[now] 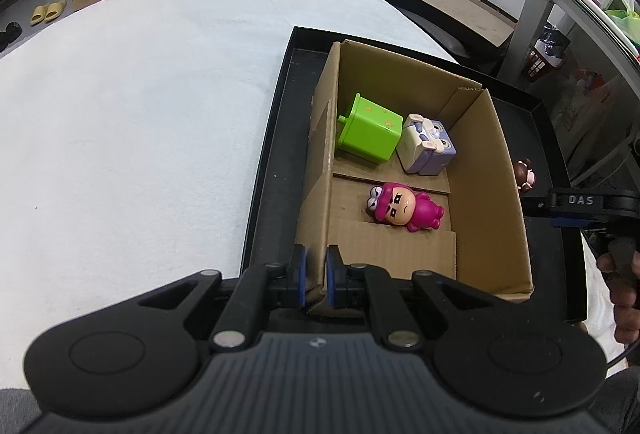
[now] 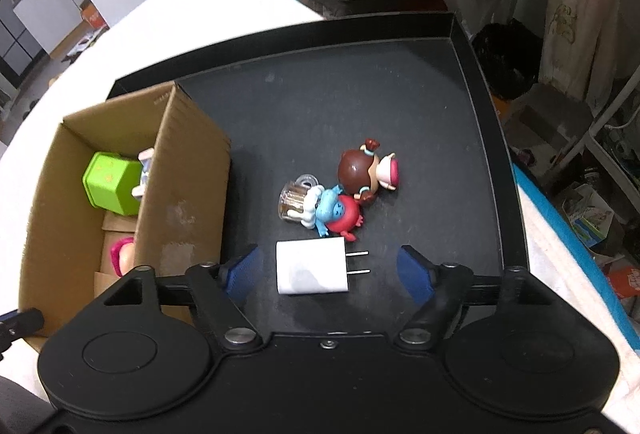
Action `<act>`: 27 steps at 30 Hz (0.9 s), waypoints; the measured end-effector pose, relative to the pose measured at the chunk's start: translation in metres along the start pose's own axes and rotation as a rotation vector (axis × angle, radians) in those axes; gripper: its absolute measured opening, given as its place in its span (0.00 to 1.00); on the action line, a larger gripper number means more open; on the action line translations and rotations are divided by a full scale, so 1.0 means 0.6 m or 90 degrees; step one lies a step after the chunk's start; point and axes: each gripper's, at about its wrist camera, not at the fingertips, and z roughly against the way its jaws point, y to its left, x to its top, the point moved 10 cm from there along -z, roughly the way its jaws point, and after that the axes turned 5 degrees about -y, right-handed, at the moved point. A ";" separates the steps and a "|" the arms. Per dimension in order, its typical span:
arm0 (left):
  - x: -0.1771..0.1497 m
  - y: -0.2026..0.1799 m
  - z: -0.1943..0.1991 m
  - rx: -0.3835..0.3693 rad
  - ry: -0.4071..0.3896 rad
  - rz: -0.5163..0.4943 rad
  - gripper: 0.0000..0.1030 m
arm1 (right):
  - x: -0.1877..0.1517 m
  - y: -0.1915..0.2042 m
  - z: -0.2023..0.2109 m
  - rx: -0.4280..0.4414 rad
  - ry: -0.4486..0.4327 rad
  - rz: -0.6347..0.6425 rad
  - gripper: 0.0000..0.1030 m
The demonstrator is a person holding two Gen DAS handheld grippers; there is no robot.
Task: Organize rigid objects
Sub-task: 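Move the right gripper to the white plug charger and grasp it, then carry the white charger with the right gripper over the box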
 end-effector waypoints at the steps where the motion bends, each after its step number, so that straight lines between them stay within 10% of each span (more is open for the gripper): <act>1: 0.000 0.000 0.000 -0.001 0.000 0.000 0.09 | -0.002 0.000 -0.004 -0.001 0.004 -0.001 0.72; 16: 0.002 -0.003 -0.001 0.000 0.003 -0.006 0.09 | -0.027 0.015 -0.064 -0.056 0.056 0.073 0.58; 27: 0.001 -0.007 -0.003 0.014 0.004 -0.016 0.09 | -0.014 0.036 0.007 -0.027 -0.007 0.084 0.58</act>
